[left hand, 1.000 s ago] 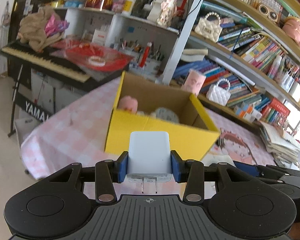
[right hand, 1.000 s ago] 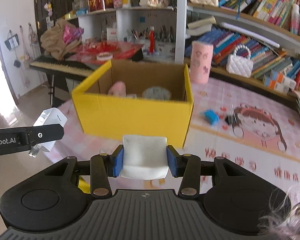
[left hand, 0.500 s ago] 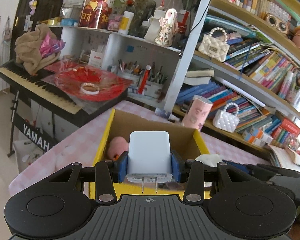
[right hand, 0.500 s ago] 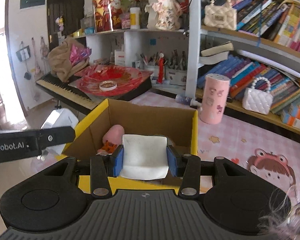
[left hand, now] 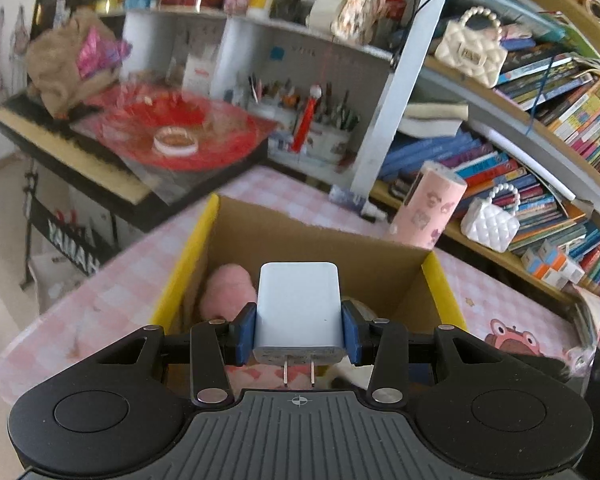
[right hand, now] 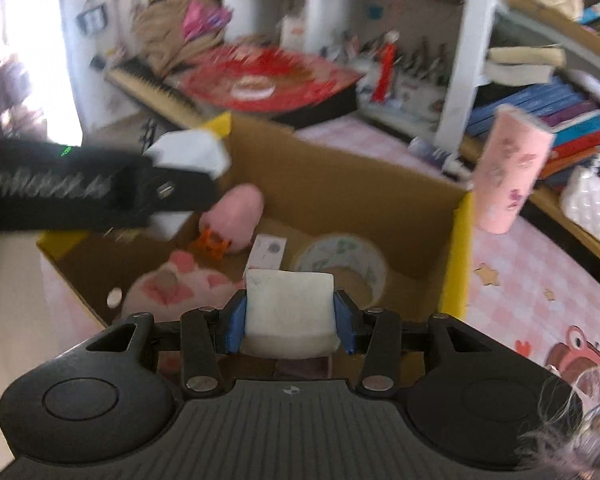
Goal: Organize objects
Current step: 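Lower the charger with the left tool while the right tool lowers the block into the box, open both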
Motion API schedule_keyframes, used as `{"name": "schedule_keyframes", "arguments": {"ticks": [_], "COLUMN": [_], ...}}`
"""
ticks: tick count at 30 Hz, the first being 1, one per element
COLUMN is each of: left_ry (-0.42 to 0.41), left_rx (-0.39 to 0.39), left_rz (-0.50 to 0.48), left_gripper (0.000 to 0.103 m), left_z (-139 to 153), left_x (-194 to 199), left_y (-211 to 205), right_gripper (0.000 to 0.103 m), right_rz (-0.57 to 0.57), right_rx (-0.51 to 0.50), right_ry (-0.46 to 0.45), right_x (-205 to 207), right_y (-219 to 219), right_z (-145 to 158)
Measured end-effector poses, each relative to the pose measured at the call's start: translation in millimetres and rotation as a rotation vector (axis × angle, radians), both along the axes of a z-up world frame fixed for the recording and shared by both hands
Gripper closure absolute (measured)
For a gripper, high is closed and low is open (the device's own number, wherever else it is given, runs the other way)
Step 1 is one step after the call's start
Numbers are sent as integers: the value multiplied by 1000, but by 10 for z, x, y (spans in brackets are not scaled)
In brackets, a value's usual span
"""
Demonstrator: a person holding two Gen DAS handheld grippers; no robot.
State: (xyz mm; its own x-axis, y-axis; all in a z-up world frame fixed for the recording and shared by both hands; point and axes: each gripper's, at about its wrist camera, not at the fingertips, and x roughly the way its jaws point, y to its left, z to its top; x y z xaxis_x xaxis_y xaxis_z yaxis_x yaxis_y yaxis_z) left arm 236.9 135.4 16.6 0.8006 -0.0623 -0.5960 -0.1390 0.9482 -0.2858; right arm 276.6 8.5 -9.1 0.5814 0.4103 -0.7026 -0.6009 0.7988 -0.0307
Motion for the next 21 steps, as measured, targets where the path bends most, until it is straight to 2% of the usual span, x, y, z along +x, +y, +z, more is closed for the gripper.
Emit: {"name": "schedule_keyframes", "arguments": {"ticks": [5, 8, 17, 20, 21], "left_ry": [77, 108, 137, 100, 81], "left_rx": [-7, -6, 15, 50, 60], "left_rz": [-11, -16, -27, -18, -22], "left_gripper": [61, 61, 61, 60, 55], "left_z": [-155, -242, -346, -280, -250], "left_x": [197, 264, 316, 253, 224], "left_y": [-4, -17, -46, -70, -73], "right_gripper": [60, 59, 58, 58, 57], "right_rz": [9, 25, 31, 19, 16], "right_rx": [39, 40, 45, 48, 52], "right_ry": [139, 170, 170, 143, 130], "right_x": [196, 248, 252, 218, 198], "right_y": [-29, -8, -7, -22, -28], "right_z": [-117, -125, -114, -101, -93]}}
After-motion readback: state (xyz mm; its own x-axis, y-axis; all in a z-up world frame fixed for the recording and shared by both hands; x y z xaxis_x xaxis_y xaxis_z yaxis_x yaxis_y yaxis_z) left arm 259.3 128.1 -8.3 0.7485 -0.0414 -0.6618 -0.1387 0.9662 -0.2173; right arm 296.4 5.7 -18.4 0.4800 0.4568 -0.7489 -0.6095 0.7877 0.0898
